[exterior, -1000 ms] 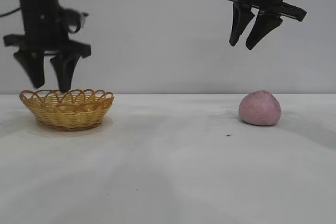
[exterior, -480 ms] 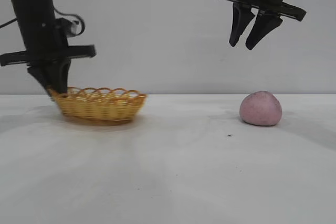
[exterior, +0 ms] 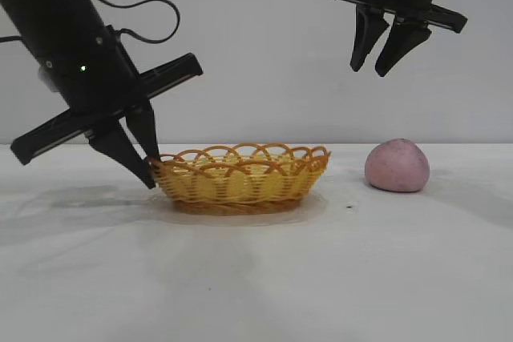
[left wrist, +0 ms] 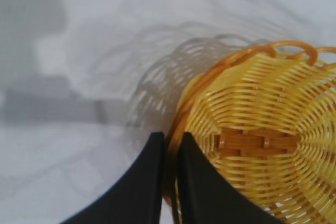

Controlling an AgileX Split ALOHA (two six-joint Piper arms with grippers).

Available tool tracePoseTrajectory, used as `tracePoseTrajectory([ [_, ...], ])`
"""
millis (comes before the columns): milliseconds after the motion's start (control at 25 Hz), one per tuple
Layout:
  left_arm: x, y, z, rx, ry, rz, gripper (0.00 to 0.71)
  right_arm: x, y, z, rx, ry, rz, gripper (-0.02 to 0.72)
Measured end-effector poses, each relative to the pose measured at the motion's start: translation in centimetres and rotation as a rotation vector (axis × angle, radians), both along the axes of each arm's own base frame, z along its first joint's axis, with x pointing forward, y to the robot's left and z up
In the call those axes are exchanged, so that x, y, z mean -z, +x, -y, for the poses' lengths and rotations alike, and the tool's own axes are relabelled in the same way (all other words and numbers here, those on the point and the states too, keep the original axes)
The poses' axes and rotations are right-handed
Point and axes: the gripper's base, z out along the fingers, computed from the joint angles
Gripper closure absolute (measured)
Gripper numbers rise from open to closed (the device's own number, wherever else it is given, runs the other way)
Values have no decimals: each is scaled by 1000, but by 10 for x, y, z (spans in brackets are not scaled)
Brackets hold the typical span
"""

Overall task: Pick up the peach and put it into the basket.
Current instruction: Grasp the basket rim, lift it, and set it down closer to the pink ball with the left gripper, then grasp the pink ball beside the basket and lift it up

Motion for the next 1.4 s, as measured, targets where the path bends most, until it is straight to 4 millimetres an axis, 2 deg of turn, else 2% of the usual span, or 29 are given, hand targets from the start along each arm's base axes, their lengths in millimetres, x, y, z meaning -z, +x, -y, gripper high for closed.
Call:
tracePoseTrajectory([
  [40,0,0,-1,3,3,2,662,0,0,0,0,0,0,484],
  [160,0,-2,-2,39,26,-1,513,0,0,0,1,2,0,484],
  [200,-2,-4,-3,59,32,-2,443,0,0,0,1,3,-1,484],
  [320,-21,-6,-9,111,56,42,266,0,0,0,1,3,-1,484],
  [400,-41,-8,-14,150,82,97,208,0,0,0,2,6,-1,484],
  [520,-71,-12,-26,205,144,187,224,0,0,0,2,6,-1,484],
  [560,-75,-12,-33,205,165,200,183,-1,0,-1,2,8,0,484],
  [680,-72,-5,-68,252,318,199,198,-1,0,-1,4,13,-2,484],
  [840,-61,-5,-116,314,525,86,198,-1,0,-2,8,24,-2,484],
  [880,-61,-5,-123,310,543,72,198,-1,0,-2,9,27,-3,484],
  [920,-65,-6,-126,302,551,80,245,-1,0,-2,9,27,-3,484],
  [960,-69,-7,-127,300,557,88,254,-1,0,-2,7,27,-2,484],
  [1040,-88,-13,-127,278,559,141,249,-1,0,-2,4,26,-1,484],
  [1120,-108,-28,-129,256,557,179,249,-1,0,-2,0,24,1,484],
  [1200,-133,-55,-131,240,563,232,249,-1,0,-2,-6,22,3,484],
  [1360,-169,-130,-135,235,585,334,249,-1,0,-2,-20,16,4,484],
  [1400,-169,-130,-135,235,585,334,249,-1,0,-2,-24,14,4,484],
])
